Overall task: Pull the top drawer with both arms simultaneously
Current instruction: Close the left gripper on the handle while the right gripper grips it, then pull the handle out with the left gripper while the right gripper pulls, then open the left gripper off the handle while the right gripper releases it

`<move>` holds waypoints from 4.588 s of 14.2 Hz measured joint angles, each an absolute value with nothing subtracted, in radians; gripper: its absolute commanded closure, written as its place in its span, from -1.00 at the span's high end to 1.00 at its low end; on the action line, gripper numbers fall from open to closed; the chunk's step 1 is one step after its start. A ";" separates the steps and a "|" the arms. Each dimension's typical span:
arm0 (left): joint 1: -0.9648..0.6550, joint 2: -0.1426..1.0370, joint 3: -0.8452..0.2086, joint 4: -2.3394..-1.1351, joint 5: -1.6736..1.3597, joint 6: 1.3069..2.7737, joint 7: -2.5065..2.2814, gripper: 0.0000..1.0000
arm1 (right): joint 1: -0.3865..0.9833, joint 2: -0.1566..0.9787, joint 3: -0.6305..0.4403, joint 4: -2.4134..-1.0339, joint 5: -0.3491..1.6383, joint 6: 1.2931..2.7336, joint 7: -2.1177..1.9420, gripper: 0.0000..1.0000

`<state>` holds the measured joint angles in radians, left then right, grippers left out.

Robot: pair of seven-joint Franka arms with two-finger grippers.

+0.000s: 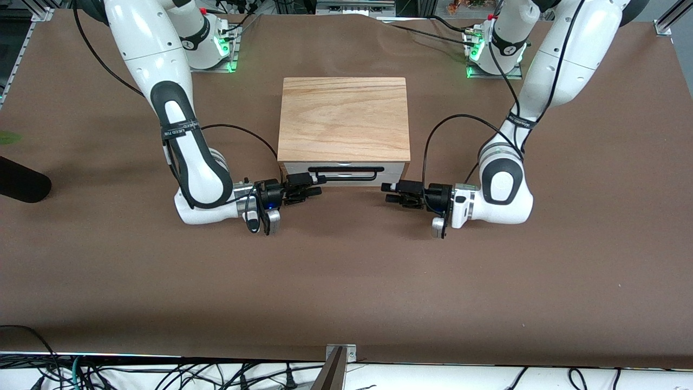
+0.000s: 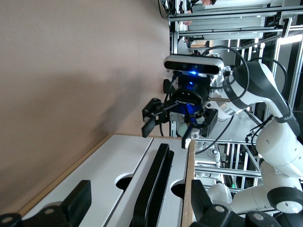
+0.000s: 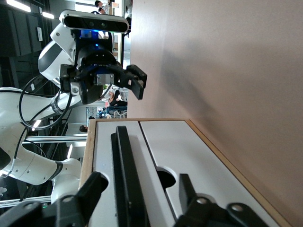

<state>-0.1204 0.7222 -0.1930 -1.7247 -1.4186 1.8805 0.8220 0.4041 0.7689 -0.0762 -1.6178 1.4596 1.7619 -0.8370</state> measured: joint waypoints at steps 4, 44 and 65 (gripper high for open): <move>-0.133 0.722 -0.221 -1.763 -1.432 1.881 0.868 0.23 | 0.404 0.770 -0.076 -1.623 1.467 1.724 -0.842 -0.05; -0.154 1.028 -0.177 -1.243 -1.394 1.874 0.800 -0.96 | 0.351 0.988 -0.080 -1.268 1.579 1.832 -0.847 -1.00; -0.135 1.063 -0.122 -1.162 -1.386 1.918 0.750 1.00 | 0.328 0.954 -0.120 -1.251 1.403 1.782 -0.723 1.00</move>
